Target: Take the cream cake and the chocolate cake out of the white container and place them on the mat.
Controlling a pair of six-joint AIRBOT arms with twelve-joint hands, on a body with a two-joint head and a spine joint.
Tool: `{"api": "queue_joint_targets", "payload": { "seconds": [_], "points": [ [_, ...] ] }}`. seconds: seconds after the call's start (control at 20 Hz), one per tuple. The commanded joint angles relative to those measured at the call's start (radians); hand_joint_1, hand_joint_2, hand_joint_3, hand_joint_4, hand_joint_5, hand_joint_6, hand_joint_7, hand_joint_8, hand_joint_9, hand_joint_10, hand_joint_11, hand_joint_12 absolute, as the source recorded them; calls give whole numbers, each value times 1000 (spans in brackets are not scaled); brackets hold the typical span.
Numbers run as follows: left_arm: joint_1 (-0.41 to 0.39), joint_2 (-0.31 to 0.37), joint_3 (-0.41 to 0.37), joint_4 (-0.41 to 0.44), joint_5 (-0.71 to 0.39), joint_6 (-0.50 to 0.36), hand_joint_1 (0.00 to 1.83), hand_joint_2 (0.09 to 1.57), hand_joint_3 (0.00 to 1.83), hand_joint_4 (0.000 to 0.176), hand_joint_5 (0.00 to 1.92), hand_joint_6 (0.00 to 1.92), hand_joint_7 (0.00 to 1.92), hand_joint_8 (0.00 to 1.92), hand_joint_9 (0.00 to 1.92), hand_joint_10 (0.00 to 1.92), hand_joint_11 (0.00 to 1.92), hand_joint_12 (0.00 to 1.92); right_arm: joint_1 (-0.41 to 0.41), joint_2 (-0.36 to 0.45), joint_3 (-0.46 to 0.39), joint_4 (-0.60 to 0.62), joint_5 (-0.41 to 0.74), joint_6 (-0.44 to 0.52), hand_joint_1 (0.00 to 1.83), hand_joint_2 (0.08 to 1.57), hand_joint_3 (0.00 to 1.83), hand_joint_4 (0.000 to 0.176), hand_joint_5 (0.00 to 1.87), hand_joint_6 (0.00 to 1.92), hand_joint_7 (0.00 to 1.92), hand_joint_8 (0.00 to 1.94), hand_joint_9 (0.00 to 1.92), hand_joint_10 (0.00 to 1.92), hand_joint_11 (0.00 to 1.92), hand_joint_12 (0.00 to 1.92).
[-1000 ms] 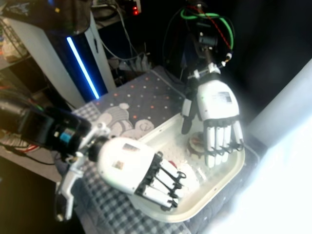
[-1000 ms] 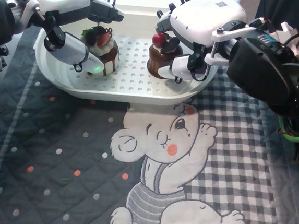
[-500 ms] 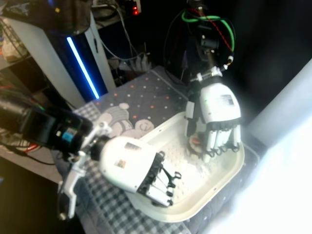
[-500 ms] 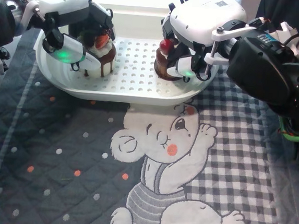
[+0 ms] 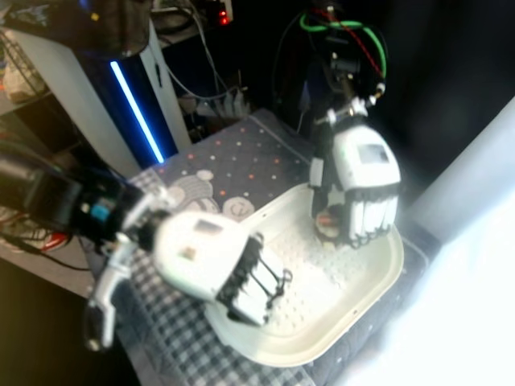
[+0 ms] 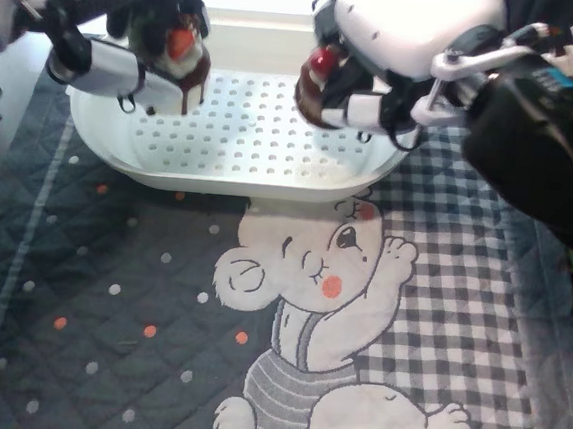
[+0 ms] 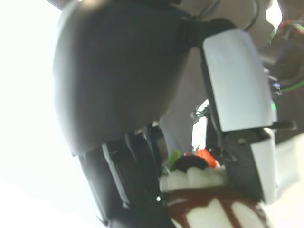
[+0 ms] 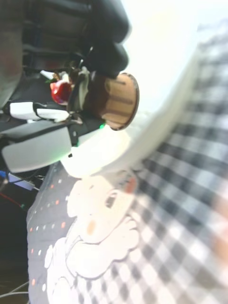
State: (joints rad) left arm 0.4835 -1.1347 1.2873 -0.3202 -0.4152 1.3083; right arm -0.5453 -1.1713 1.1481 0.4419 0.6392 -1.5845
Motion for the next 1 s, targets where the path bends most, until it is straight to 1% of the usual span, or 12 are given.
{"api": "queue_joint_targets", "payload": {
  "seconds": [0.0,0.05,0.1,0.3,0.35,0.4,0.5,0.6,0.65,0.8,0.9,0.95],
  "points": [
    [-17,16,-16,28,-170,-13,1475,1200,0,0,686,1293,828,1136,796,1364,574,1788,17,19,-21,-49,178,-5,1252,1145,0,0,903,909,974,1261,958,1367,798,1803],
    [-17,43,-51,50,-203,-14,1373,1206,1,0,684,1299,822,1155,798,1481,611,1633,17,37,-61,-77,220,-5,1245,1164,3,0,865,929,941,1339,981,1470,861,1878],
    [-16,70,-85,68,-237,-14,1349,1214,2,0,671,1299,815,1198,777,1524,620,1608,17,52,-96,-101,258,-5,1151,1175,1,0,861,1120,994,1208,1006,1500,924,1890],
    [34,203,-247,142,-394,-14,1352,1188,0,0,739,1132,869,1222,827,1478,650,1653,17,162,-233,-196,384,-5,1236,1196,2,0,773,1038,915,1392,1032,1535,996,1885],
    [51,229,-278,151,-428,-14,1349,1181,0,0,729,1196,903,1119,840,1430,671,1554,16,179,-258,-216,397,-5,1145,1179,1,0,851,1181,1011,1507,1077,1785,1068,1920],
    [81,264,-320,159,-474,-14,1352,1171,0,0,747,1157,914,1095,870,1412,687,1569,8,199,-292,-245,409,-5,1140,1180,1,0,850,1195,1000,1556,1087,1813,1096,1921],
    [132,303,-376,161,-535,-14,1357,1164,0,0,752,1118,914,1080,911,1406,753,1612,-25,231,-342,-277,432,-6,1213,1208,0,0,790,1052,880,1528,1053,1661,1030,1863],
    [182,335,-434,167,-584,-14,1344,1174,0,0,738,1169,872,1143,909,1375,752,1545,-84,268,-396,-295,460,-6,1263,1135,0,0,934,906,1010,1206,955,1467,820,1763],
    [196,343,-449,168,-597,-14,1344,1174,0,0,738,1169,872,1143,909,1375,752,1545,-102,276,-413,-298,470,-6,1263,1135,0,0,934,906,1010,1206,955,1467,820,1763],
    [290,368,-524,167,-652,-15,1338,1184,1,0,703,1260,812,1225,926,1261,750,1301,-209,314,-486,-303,528,-6,1254,1089,0,0,962,1015,1155,810,784,1270,461,1821],
    [366,371,-580,159,-665,-17,1346,1199,0,0,687,1292,759,1260,892,1308,775,1276,-283,323,-531,-272,548,-6,1276,1074,0,0,1046,771,1129,963,753,1315,417,1833],
    [368,371,-582,157,-666,-17,1186,1240,0,0,673,1387,798,1294,879,927,766,1273,-285,323,-532,-270,548,-6,1275,1093,1,0,1018,746,1063,1116,707,1370,375,1860]
  ]
}}
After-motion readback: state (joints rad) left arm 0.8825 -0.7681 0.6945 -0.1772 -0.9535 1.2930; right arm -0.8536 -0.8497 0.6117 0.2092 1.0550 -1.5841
